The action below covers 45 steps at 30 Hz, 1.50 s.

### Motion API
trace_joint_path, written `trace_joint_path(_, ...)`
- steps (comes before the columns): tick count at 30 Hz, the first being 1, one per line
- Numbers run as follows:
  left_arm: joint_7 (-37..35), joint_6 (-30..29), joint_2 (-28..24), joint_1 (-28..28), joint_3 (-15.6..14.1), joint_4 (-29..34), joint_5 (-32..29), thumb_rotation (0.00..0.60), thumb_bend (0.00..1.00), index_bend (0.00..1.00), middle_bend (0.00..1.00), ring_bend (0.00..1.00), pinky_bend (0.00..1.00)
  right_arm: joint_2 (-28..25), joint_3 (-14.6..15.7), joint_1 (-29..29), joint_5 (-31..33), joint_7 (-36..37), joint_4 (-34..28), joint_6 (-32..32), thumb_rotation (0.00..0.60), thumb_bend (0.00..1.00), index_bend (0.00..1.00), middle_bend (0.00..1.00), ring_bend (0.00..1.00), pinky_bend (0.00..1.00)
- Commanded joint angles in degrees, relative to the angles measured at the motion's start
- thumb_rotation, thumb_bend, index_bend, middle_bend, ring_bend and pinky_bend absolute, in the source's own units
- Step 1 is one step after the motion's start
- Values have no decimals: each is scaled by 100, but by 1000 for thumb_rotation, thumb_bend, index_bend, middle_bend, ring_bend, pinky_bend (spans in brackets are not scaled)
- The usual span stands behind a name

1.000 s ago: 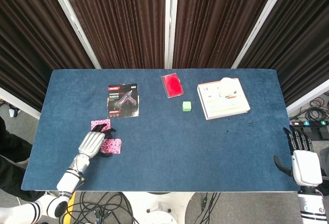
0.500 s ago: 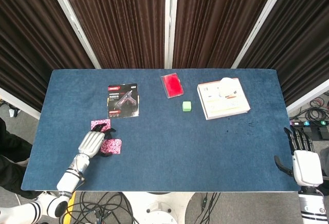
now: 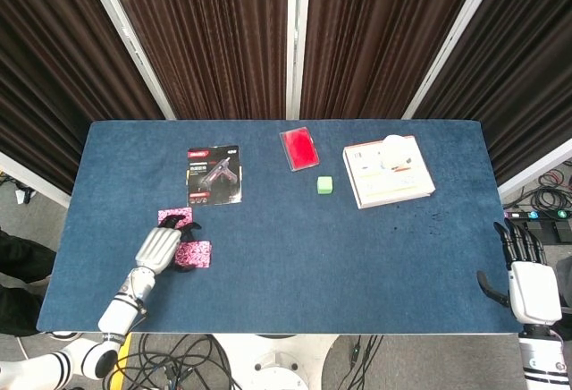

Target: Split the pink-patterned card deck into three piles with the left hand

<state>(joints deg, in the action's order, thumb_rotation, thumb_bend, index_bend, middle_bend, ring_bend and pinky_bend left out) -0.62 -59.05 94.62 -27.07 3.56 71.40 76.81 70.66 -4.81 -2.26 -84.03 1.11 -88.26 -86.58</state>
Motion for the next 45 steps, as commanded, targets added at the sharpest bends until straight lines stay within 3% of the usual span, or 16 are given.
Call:
trace_joint_path(1,-10,-23,2,-1,3,2,20,600,146,260,452,109,101,-1,-2,-1,3,4,3,4,600,233,0,0,0,0)
trace_joint_path(13,-107,-74,-42,-2,19,43,79,600,147,264,463,109,101,12,1,-6,13,3,18,27,600,233,0,0,0,0)
trace_joint_path(28,-263,-492,-567,299,-12,226,105,600,148,266,470,125,101,5,-5,-20,-10,-31,-18,20,600,232,0,0,0,0)
trace_joint_path(45,-1075,-580,-562,722,-223,-741,157,600,148,267,479,125,101,11,25,-56,-50,-281,-167,48,600,232,0,0,0,0)
